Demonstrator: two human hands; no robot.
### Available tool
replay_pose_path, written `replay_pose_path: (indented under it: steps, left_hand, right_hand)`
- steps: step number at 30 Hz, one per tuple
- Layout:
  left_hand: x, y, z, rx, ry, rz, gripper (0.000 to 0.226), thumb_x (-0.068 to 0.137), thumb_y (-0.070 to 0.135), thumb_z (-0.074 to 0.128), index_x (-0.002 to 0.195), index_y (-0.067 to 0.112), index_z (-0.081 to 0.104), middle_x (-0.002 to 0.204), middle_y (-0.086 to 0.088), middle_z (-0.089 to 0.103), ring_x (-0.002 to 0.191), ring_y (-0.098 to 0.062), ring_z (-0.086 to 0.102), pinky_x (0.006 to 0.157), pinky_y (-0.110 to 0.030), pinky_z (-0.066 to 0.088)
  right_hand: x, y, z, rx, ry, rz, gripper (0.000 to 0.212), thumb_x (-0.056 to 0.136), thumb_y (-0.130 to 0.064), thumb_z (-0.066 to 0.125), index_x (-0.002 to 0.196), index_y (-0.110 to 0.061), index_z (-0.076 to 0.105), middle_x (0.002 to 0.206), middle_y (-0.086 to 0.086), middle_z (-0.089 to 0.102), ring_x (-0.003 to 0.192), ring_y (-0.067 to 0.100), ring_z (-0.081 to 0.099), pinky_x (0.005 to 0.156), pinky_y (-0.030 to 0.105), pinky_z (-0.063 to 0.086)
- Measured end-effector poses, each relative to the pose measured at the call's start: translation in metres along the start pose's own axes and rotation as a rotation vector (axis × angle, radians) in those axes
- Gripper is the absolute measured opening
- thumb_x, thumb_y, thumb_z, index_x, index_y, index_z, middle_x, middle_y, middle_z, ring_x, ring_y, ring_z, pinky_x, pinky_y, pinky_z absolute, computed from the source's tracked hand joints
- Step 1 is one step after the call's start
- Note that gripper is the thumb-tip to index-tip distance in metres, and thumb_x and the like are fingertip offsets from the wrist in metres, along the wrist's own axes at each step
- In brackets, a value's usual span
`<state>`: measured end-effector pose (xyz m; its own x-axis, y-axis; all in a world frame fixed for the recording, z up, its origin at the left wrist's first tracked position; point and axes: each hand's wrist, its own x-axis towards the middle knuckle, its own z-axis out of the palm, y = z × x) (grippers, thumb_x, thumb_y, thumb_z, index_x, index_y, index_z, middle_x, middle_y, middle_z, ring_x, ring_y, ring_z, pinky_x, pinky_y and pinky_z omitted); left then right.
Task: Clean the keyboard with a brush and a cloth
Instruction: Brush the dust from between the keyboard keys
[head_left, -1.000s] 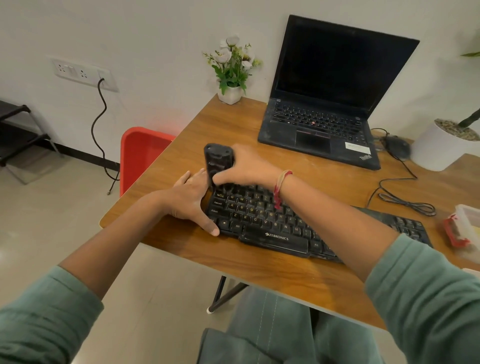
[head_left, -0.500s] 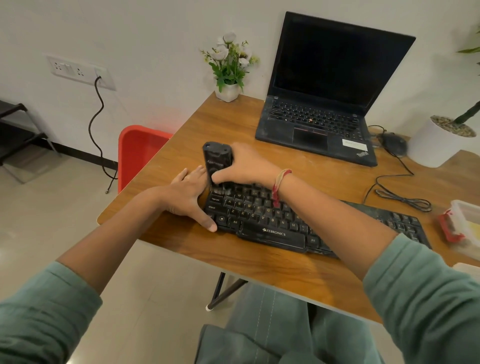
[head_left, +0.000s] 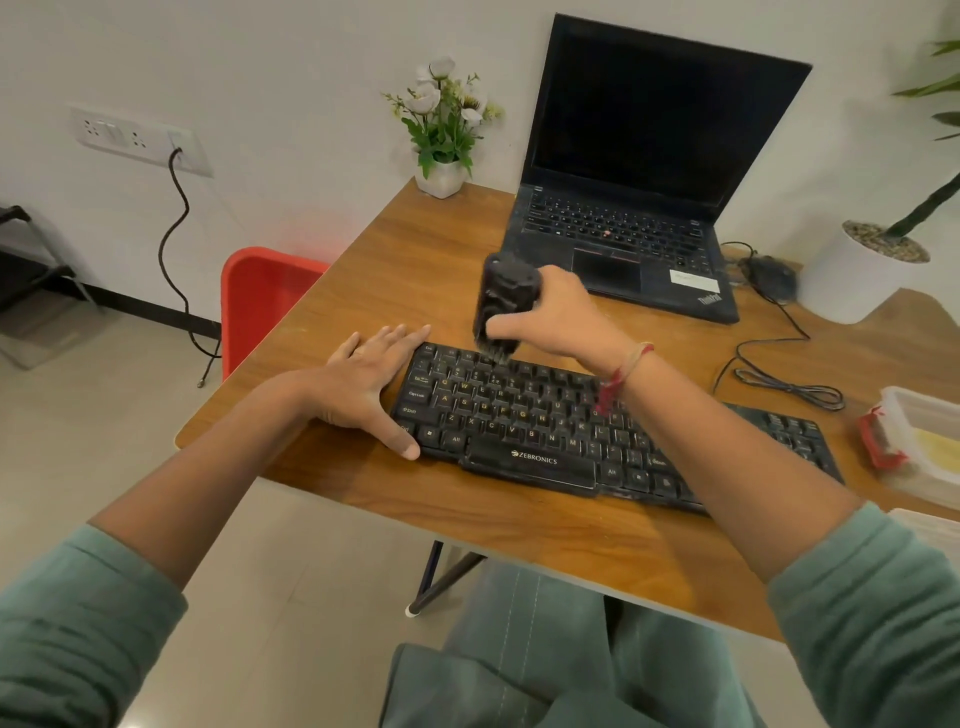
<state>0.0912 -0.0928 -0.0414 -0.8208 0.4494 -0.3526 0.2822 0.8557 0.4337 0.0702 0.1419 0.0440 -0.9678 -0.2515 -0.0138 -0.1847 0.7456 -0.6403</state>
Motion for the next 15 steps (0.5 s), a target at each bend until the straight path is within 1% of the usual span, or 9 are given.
replay_pose_path:
  steps: [2,3,5,7,8,10,11,13,15]
  left_hand:
    - [0.0,0.0,0.0,0.004,-0.007,-0.002,0.147,0.035,0.089,0.063,0.147,0.045,-0.021,0.161,0.005,-0.021,0.145,-0.01,-0.023,0.116,-0.042,-0.02]
    - [0.001,-0.001,0.0,0.003,-0.006,-0.003,0.146,0.034,0.09,0.063,0.147,0.046,-0.02,0.161,0.005,-0.021,0.145,-0.01,-0.023,0.116,-0.042,-0.02]
    - [0.001,-0.001,0.0,-0.002,-0.004,-0.002,0.146,0.034,0.089,0.064,0.147,0.046,-0.017,0.161,0.005,-0.02,0.145,-0.01,-0.022,0.116,-0.042,-0.02]
    - [0.001,-0.001,0.0,-0.009,-0.002,0.0,0.146,0.034,0.088,0.065,0.148,0.046,-0.016,0.161,0.006,-0.019,0.145,-0.009,-0.022,0.117,-0.042,-0.02]
    - [0.001,-0.001,0.0,-0.012,0.0,0.0,0.146,0.033,0.088,0.065,0.148,0.046,-0.015,0.161,0.006,-0.019,0.145,-0.009,-0.021,0.117,-0.042,-0.02]
    - [0.001,-0.001,0.0,-0.011,-0.001,0.001,0.148,0.031,0.09,0.063,0.148,0.046,-0.015,0.161,0.007,-0.019,0.145,-0.009,-0.021,0.117,-0.041,-0.02]
    - [0.001,-0.001,0.0,-0.01,-0.003,0.003,0.149,0.03,0.092,0.062,0.148,0.045,-0.015,0.161,0.007,-0.018,0.145,-0.008,-0.021,0.117,-0.041,-0.02]
    - [0.001,0.0,0.0,-0.012,-0.006,0.002,0.15,0.028,0.093,0.062,0.148,0.045,-0.014,0.161,0.008,-0.018,0.145,-0.007,-0.021,0.116,-0.04,-0.02]
    - [0.001,0.001,0.0,-0.013,-0.005,-0.002,0.15,0.029,0.093,0.062,0.148,0.045,-0.014,0.161,0.008,-0.017,0.145,-0.007,-0.02,0.117,-0.04,-0.019]
  right_hand:
    - [-0.007,0.017,-0.015,0.223,0.038,0.089,0.034,0.073,-0.02,0.075,0.102,-0.012,0.058,0.095,0.0,0.061,0.085,0.013,0.058,0.059,0.02,0.044]
    - [-0.011,0.027,-0.025,0.298,0.076,0.124,0.038,0.074,-0.018,0.074,0.107,-0.014,0.057,0.099,0.0,0.062,0.089,0.013,0.059,0.061,0.02,0.045]
    - [-0.021,0.05,-0.045,0.355,0.159,0.181,0.036,0.074,-0.016,0.074,0.105,-0.019,0.056,0.103,0.001,0.064,0.095,0.015,0.06,0.067,0.024,0.05]
    - [-0.031,0.075,-0.061,0.339,0.222,0.252,0.034,0.074,-0.016,0.074,0.103,-0.02,0.058,0.103,0.003,0.065,0.099,0.018,0.061,0.076,0.032,0.056]
    - [-0.037,0.085,-0.066,0.31,0.251,0.286,0.034,0.073,-0.017,0.075,0.103,-0.018,0.06,0.103,0.004,0.066,0.099,0.019,0.063,0.078,0.034,0.057]
    - [-0.048,0.098,-0.07,0.244,0.288,0.34,0.03,0.068,-0.022,0.077,0.095,-0.016,0.064,0.096,0.004,0.068,0.095,0.02,0.065,0.077,0.038,0.059]
    - [-0.054,0.101,-0.068,0.198,0.285,0.342,0.028,0.067,-0.024,0.077,0.091,-0.016,0.065,0.092,0.003,0.069,0.091,0.02,0.066,0.075,0.037,0.059]
    - [-0.063,0.096,-0.058,0.102,0.23,0.301,0.024,0.07,-0.024,0.077,0.089,-0.016,0.064,0.085,-0.001,0.067,0.084,0.017,0.065,0.064,0.028,0.055]
    - [-0.07,0.085,-0.043,0.127,0.127,0.247,0.022,0.074,-0.019,0.076,0.09,-0.017,0.062,0.085,0.0,0.066,0.079,0.014,0.064,0.06,0.023,0.053]
